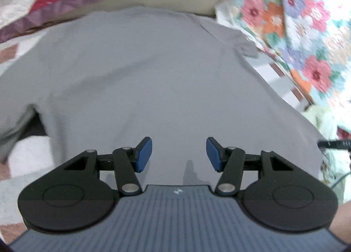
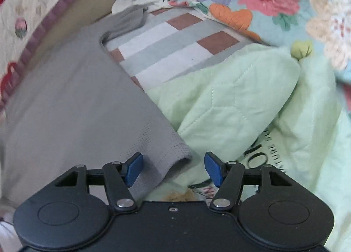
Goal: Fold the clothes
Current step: 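Grasp the other sleeve cuff with the right gripper and pull it straight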
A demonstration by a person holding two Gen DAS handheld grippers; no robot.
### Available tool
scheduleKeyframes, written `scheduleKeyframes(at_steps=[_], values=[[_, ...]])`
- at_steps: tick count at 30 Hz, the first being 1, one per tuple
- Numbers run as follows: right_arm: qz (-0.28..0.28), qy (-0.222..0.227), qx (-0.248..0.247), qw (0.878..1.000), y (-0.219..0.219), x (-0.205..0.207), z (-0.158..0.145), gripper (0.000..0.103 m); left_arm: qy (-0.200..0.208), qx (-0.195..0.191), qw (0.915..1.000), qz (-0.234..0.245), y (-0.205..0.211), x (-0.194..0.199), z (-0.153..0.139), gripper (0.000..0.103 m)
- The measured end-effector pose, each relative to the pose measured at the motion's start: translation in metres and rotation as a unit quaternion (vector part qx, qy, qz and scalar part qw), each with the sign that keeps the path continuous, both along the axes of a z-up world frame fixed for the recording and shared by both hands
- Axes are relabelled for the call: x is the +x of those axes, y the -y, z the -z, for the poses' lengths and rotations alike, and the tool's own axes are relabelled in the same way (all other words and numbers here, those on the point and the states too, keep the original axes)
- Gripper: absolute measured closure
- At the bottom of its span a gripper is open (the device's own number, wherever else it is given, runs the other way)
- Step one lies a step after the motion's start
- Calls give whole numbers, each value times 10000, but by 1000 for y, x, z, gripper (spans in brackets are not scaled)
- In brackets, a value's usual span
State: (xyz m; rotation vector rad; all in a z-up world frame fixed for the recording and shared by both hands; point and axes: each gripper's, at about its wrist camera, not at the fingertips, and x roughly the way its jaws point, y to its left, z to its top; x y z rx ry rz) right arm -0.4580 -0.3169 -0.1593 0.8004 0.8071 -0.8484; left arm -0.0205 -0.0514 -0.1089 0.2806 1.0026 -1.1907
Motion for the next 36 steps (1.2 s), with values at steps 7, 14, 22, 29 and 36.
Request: scheduleKeyframes(at_steps=[7, 14, 22, 29, 36], values=[[-1001, 0, -881, 9911, -23, 23, -17, 91, 77, 75, 9999, 47, 10, -10, 3, 49], [-1245, 486, -589, 9893, -11, 34, -13, 93, 63, -460, 9984, 317, 25, -19, -13, 49], [-2140, 2012, -534, 9544, 39, 163, -71, 94, -120, -864, 9954, 406, 20, -20, -22, 49], [-2557, 1954, -717, 9441, 80, 324, -84, 94, -460, -1041, 9933, -202, -10, 10, -17, 46], [-2309, 1647, -985, 9539, 110, 403, -73, 94, -851, -1187, 9863, -760, -21, 49, -9, 43]])
